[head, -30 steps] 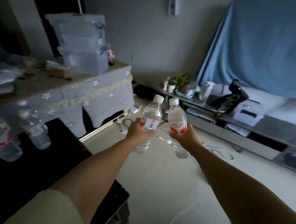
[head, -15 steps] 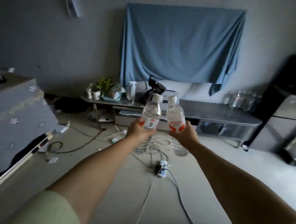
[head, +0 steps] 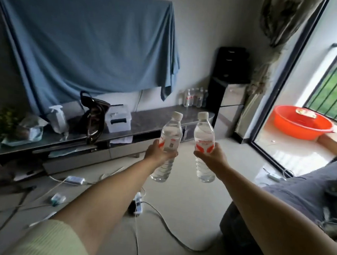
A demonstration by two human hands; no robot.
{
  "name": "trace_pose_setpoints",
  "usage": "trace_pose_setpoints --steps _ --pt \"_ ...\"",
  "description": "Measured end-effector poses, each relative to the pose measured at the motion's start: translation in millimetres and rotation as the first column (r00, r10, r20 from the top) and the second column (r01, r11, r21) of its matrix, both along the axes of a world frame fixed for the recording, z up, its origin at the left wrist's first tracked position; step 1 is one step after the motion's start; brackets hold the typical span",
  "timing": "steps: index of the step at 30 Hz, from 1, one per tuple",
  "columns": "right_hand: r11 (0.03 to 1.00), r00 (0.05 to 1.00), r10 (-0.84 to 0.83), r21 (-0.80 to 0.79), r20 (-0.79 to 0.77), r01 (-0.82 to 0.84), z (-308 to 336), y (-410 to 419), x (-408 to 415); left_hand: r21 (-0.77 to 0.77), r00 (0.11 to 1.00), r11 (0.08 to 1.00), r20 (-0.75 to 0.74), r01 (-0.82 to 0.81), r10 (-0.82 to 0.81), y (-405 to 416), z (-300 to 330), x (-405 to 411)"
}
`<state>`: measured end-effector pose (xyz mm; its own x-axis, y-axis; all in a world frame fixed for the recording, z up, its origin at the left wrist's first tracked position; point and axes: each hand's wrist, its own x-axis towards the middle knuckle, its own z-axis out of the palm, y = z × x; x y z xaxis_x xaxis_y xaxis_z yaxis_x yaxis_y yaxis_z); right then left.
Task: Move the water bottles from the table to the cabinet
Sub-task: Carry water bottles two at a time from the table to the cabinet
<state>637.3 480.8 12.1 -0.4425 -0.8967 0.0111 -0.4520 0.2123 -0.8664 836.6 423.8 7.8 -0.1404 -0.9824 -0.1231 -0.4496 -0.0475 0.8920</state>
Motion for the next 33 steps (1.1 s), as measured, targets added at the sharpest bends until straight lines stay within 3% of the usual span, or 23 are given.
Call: trace_pose_setpoints --steps 5,14,23,33 --pt "0.987 0.987 -0.157 0.052 0.036 0.155 -5 -6 -45 0.046 0.992 0.992 -0.04 0.121 -0.119 -34 -5 -52" --pt "0.924 0.945 -0.327 0.209 -0.008 0.321 -52 -36 -132 0.124 0.953 0.952 0.088 0.278 -0.29 -90 -44 -140" --pt "0.898 0.945 -0.323 0.33 0.046 0.291 -100 -118 -239 0.2 0.938 0.952 0.212 0.233 -0.274 -172 -84 -248" --pt "0.862 0.944 -0.324 0.428 0.055 0.271 -120 -218 -315 0.297 0.927 0.928 0.23 0.225 -0.298 -256 -104 -318"
